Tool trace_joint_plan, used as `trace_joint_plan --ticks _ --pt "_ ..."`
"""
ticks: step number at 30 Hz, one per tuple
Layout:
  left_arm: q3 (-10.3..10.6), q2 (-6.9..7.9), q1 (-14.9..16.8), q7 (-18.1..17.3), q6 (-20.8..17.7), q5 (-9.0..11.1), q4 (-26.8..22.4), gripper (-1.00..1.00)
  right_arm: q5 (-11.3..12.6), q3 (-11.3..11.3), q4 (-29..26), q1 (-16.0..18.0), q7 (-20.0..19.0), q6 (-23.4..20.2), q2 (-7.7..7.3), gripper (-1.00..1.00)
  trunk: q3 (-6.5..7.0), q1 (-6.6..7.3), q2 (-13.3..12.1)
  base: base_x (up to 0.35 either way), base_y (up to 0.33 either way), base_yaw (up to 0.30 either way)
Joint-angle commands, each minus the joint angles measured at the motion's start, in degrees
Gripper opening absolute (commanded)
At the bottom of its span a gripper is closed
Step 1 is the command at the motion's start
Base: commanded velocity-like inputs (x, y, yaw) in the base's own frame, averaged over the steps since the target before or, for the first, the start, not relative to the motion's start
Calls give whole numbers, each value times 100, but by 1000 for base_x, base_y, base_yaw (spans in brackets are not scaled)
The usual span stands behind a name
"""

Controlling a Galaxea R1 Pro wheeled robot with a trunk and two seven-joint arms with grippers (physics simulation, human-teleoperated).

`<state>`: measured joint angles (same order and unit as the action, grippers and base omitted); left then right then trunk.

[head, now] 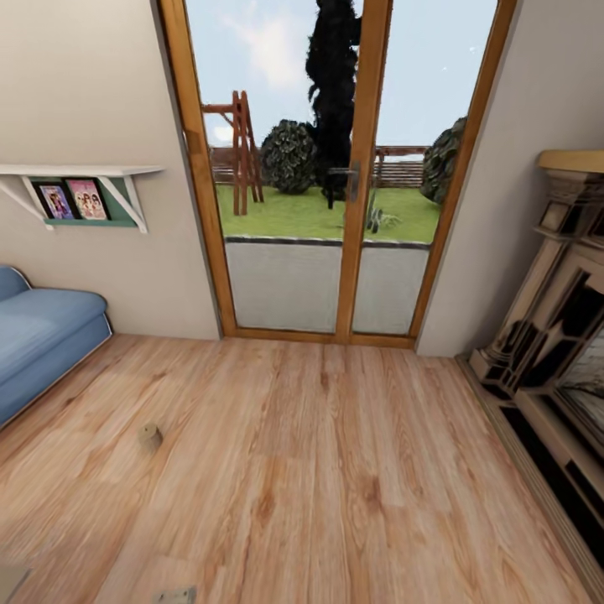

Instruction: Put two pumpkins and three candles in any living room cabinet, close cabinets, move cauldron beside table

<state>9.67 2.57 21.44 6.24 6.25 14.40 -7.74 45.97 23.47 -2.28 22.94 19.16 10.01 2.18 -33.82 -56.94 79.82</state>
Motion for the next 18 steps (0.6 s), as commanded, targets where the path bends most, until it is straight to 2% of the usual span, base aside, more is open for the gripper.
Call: trace_joint_plan --ticks 1,7,18 --pt "0 1 0 0 0 -1 0 100 1 0 0 0 0 0 1 100 0 0 0 326 -57 0" --pt "0 2 0 0 3 -2 0 100 7 -5 0 -2 0 0 2 100 17 0 0 327 -52 -55" --pt "0 2 0 0 -1 -7 0 100 8 -9 0 -3 0 0 2 100 95 0 0 324 -39 -174"
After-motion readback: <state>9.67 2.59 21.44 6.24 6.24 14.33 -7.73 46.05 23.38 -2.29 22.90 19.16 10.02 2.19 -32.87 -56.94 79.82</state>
